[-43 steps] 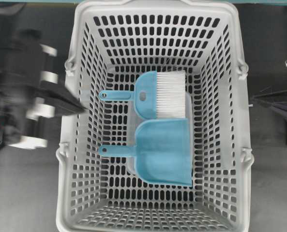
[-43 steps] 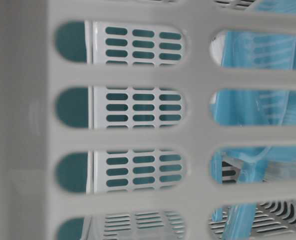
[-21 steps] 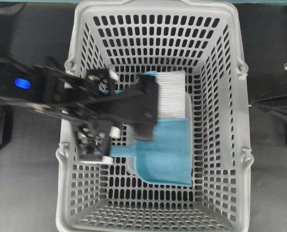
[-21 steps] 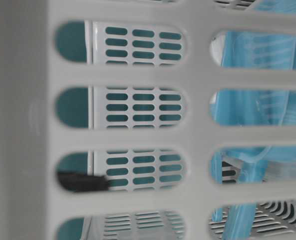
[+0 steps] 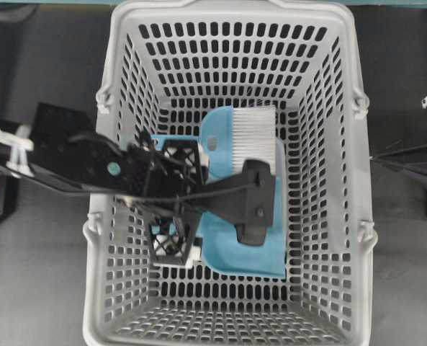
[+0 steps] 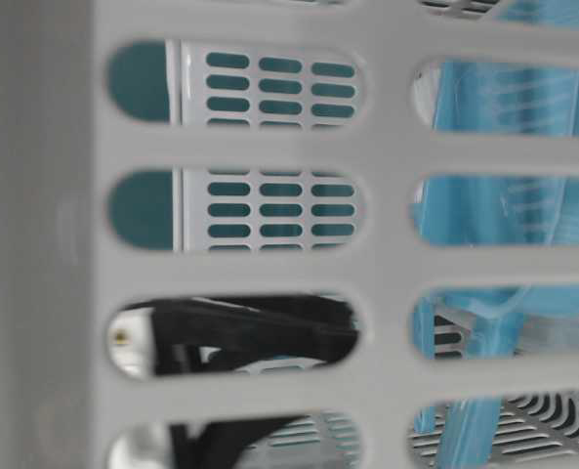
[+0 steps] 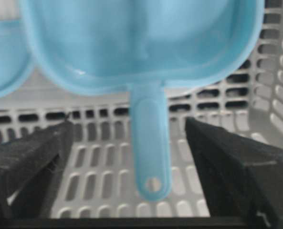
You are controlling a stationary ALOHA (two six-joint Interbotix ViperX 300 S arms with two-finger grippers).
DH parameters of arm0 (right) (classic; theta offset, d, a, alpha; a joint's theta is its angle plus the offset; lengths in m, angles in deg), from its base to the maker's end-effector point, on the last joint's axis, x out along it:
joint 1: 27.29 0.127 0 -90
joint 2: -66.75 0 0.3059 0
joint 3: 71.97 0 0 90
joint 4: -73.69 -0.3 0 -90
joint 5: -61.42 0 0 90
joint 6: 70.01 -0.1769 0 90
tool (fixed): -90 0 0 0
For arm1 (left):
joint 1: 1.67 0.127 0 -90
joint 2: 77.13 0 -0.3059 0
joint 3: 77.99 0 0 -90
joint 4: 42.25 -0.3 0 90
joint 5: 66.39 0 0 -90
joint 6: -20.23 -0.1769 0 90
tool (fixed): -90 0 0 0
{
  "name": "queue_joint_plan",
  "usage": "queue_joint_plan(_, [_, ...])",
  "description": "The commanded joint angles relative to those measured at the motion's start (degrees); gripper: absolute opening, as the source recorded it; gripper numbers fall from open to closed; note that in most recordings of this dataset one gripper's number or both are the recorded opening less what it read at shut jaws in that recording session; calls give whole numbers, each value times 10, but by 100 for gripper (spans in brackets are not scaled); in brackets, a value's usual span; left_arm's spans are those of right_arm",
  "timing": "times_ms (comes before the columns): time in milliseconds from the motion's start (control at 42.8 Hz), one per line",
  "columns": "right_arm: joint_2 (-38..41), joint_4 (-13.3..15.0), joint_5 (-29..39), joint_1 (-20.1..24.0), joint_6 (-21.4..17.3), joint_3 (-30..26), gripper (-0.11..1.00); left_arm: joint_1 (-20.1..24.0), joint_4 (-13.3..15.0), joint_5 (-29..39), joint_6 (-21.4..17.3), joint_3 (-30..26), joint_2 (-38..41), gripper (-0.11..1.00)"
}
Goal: Pick up the dustpan from the shopping basket with the left arm.
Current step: 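Move the left gripper over the basket and lower it onto the dustpan handle, then close the left gripper on the light-blue dustpan handle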
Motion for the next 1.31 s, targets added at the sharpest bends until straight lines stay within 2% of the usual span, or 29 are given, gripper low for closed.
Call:
queue_joint_plan(0, [6,-2,-3,3,-1,-2,1,-3,-2,-9,2,3,6,89])
queue_joint_plan(304, [6,-1,3,3,-1,2,1,-4,-2,-38,7,37,27,89])
queue_joint_plan(537, [6,-1,14,3,-1,2,1,-4,-2,-62,45,67,22,85])
queue_joint_plan(607, [6,-1,15,3,0,2,1,-4,-2,-74,50,76,18,78])
queue_joint_plan(654, [6,-1,15,3,0,2,1,-4,-2,-82,48,83,14,69])
queue_joint_plan(817, [6,-2,16,3,-1,3,1,-4,-2,-90,45,80,-4,27])
queue_joint_plan(1051, [5,-2,23,3,-1,4,1,-3,-2,-77,25,33,-50,27])
queue_joint_plan(1284, [4,-4,25,3,-11,6,1,3,-2,-23,2,-45,-97,27])
